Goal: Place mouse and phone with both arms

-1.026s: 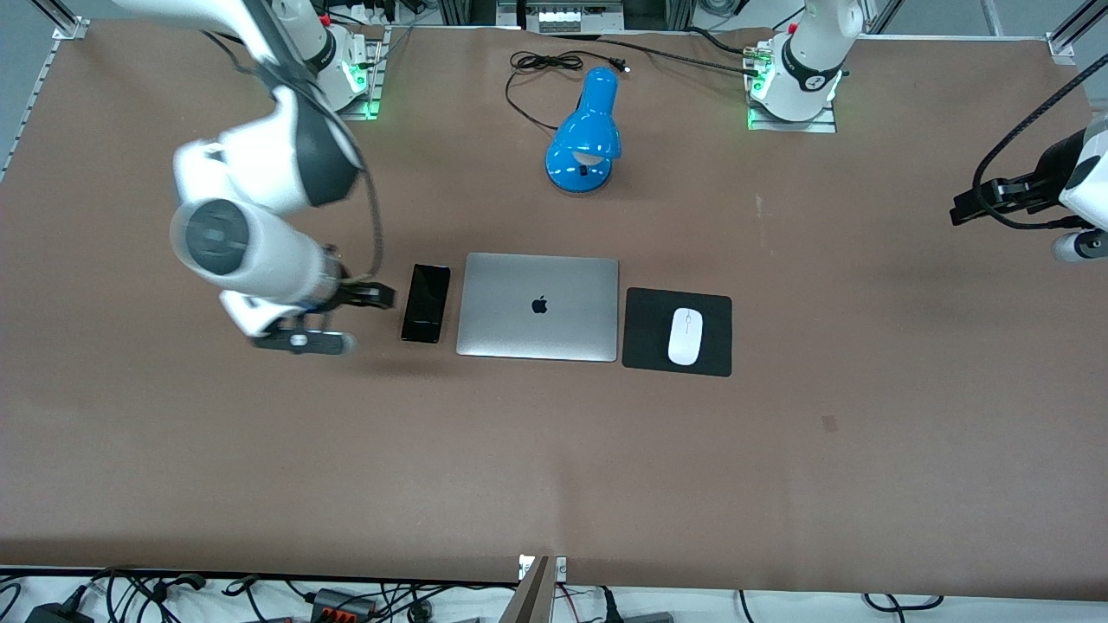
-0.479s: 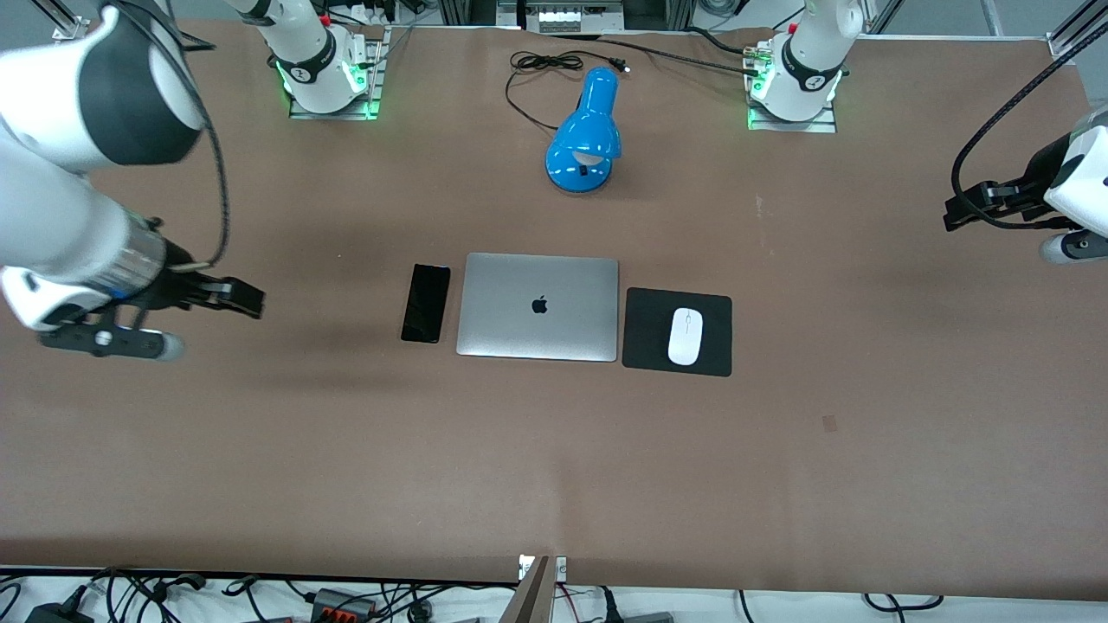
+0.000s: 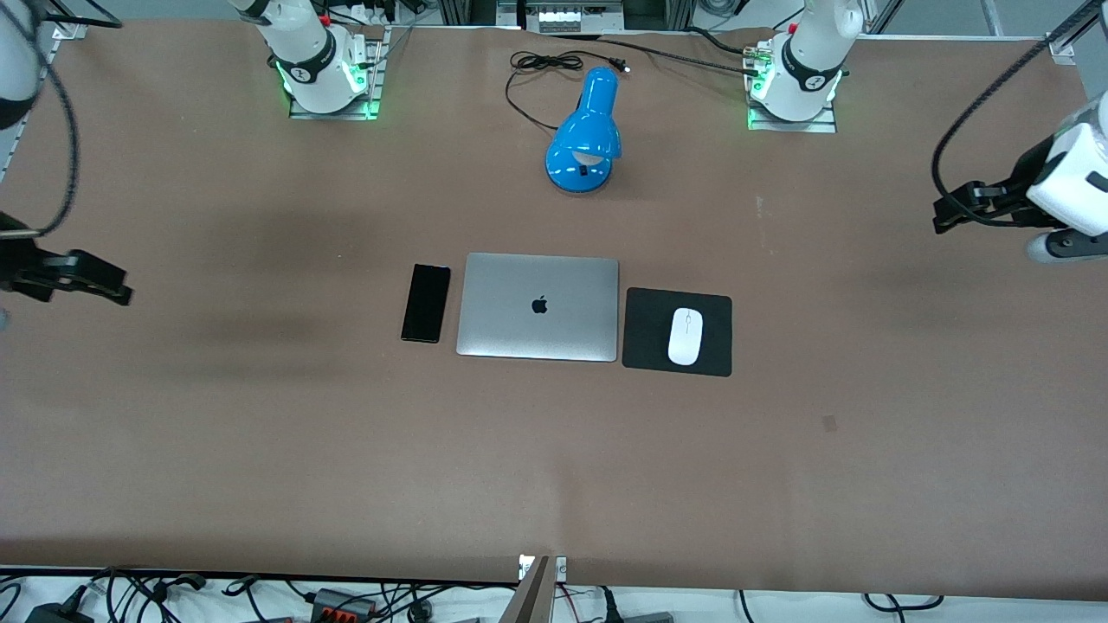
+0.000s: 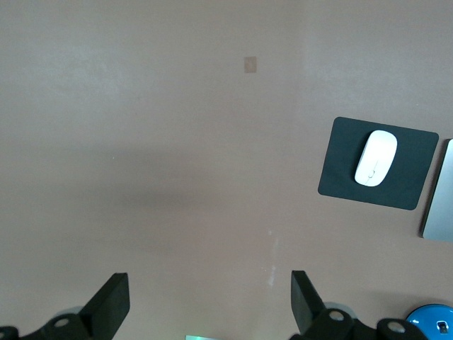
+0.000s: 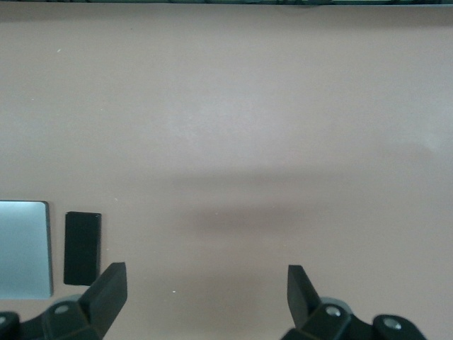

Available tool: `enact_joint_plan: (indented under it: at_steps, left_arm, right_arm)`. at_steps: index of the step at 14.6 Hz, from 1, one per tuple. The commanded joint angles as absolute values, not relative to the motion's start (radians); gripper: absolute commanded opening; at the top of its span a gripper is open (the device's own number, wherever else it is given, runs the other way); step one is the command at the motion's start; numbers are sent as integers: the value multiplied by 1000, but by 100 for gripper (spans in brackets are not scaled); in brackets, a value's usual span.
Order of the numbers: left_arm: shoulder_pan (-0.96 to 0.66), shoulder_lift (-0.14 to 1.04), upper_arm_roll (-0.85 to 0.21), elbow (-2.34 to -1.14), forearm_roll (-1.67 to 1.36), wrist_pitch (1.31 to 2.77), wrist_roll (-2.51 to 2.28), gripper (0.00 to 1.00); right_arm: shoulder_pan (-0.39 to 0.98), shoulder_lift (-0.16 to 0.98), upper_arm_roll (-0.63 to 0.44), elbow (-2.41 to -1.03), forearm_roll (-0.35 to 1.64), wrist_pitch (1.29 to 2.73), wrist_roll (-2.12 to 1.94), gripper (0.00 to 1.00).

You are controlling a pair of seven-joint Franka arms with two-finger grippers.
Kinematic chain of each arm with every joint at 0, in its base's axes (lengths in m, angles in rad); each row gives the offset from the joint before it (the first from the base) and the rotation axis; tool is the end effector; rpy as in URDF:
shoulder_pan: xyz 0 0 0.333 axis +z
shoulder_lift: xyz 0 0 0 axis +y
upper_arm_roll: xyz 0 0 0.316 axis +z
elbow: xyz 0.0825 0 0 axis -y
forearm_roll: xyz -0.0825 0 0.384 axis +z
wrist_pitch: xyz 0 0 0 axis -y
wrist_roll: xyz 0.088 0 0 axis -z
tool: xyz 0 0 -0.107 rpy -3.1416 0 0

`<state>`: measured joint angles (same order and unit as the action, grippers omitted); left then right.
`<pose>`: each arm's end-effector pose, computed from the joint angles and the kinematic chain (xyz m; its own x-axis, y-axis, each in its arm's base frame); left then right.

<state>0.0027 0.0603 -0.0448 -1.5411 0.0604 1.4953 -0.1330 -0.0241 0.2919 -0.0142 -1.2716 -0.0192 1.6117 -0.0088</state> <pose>0.5637 -0.0161 0.5987 0.9907 0.0951 -0.0971 0.0884 -0.9935 -0.0711 0.6459 -0.0253 0.5946 0.9985 -0.0279 0.0480 -0.0290 -0.9993 0.0237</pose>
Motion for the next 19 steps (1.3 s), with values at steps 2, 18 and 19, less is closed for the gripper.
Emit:
enact_joint_plan:
  at_steps: [2,18,19]
  left_arm:
    - [12,31,-9,-1548,72,1476,-107,100]
    - [72,40,-46,-1548,-32,1502,-109,100]
    - [72,44,-46,-1548,-32,1502,-109,100]
  right_arm:
    - [-17,215,-11,-1316,-21,1589,-54,100]
    - [-34,-37,-8,-1733,-21,1781,-86,100]
    - [-34,-34,-8,-1717,-20,1760,-89,100]
